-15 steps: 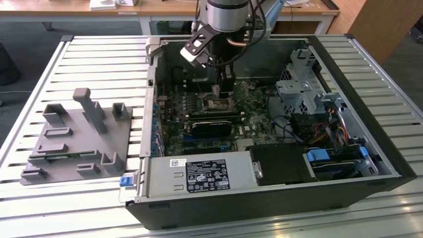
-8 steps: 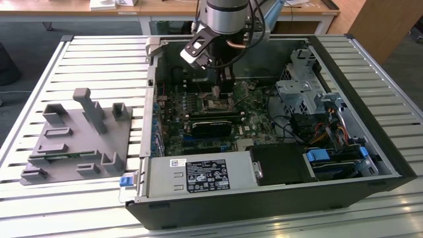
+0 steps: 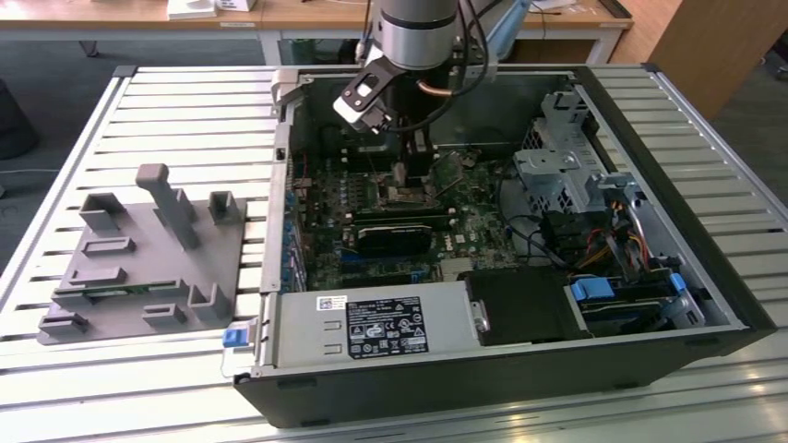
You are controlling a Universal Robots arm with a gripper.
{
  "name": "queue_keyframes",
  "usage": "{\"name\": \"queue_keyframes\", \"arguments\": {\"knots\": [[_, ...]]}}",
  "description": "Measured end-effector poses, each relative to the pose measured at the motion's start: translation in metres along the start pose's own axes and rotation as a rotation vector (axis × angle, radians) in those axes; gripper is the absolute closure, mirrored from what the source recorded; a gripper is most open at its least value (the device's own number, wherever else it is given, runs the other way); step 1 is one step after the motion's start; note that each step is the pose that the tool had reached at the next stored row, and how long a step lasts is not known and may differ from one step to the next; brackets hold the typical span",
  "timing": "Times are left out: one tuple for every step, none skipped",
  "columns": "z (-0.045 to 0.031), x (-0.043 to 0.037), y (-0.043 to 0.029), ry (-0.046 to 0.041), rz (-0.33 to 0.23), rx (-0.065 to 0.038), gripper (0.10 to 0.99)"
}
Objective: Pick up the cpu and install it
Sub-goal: 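Place the cpu into insertion slot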
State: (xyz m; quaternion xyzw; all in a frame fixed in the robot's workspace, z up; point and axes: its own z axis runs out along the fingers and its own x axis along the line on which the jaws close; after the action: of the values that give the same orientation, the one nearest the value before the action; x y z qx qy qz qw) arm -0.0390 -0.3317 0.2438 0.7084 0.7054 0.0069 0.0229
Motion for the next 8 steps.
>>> {"name": "queue_keyframes", "arguments": {"knots": [[0.0017, 0.0007, -0.0001, 0.0000, 0.000, 0.000, 0.561], [0.0034, 0.0014, -0.0002, 0.0001, 0.000, 0.000, 0.561], [0.0050, 0.0018, -0.0002, 0.0000, 0.000, 0.000, 0.561], [0.0064, 0.0024, -0.0003, 0.0000, 0.000, 0.000, 0.561], [0.0077, 0.0029, -0.0004, -0.0001, 0.000, 0.000, 0.561], [0.0092, 0.0033, -0.0007, -0.0001, 0.001, 0.000, 0.561], [0.0105, 0.0034, -0.0007, 0.0000, 0.001, 0.000, 0.561], [0.0117, 0.0035, -0.0007, 0.0001, 0.001, 0.000, 0.561]]}}
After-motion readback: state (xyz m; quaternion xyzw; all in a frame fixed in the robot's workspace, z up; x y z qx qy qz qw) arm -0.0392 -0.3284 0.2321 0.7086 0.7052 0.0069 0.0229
